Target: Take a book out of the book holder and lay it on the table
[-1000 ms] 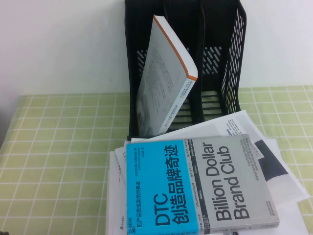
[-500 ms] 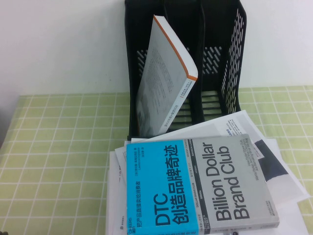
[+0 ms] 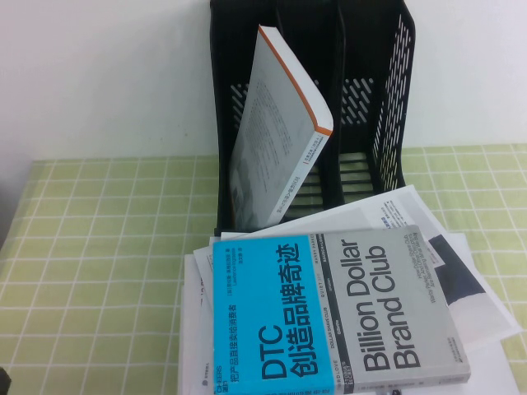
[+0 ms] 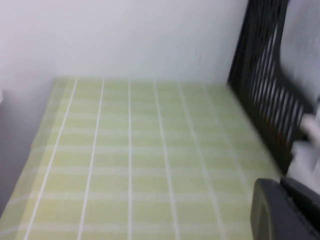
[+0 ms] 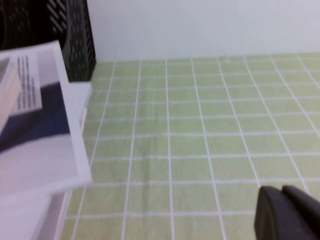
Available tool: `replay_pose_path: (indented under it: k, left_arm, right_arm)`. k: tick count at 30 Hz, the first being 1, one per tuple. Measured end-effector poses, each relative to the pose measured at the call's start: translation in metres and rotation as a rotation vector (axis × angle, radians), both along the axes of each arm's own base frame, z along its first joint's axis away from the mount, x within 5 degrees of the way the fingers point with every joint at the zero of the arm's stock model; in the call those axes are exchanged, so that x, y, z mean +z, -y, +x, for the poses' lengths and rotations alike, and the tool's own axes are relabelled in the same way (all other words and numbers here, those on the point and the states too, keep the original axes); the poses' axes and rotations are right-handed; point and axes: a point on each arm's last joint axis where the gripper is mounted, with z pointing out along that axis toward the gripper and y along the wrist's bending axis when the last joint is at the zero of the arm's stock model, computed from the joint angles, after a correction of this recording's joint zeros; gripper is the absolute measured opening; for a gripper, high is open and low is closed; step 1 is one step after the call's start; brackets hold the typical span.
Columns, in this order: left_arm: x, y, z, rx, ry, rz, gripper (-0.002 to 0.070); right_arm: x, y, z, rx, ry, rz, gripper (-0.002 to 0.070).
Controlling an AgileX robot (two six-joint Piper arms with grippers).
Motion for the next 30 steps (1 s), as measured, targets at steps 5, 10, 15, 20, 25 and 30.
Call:
replay_pose_path:
  k: [5,10,15,20,25,30]
  left_arm:
    - [0.019,-0.004,0.002,0.056,0.194,-0.175,-0.0003]
    - [0.034,-0.012,0.001,0.132,0.350,-0.365,-0.0003]
    - [0.039,-0.017,0.000,0.180,0.411,-0.528,-0.0002]
    - [0.047,-0.026,-0.004,0.227,0.537,-0.731,-0.0003]
    - [0.064,-0.037,-0.015,0.252,0.788,-0.862,-0.0003]
    - [0.087,-0.032,-0.022,0.168,0.863,-0.790,-0.0002]
  right_arm:
    - [0.016,0.000,0.003,-0.024,0.176,0.102,-0.0002]
    - [0.036,0.005,0.003,-0.071,0.402,0.182,-0.0002]
    - [0.056,0.011,-0.002,-0.121,0.643,0.221,-0.0002]
    - [0.076,0.018,-0.013,-0.165,0.905,0.311,-0.0002]
    - [0.093,0.023,-0.026,-0.167,1.115,0.418,-0.0002]
    - [0.140,0.021,-0.044,-0.117,1.219,0.447,-0.0002]
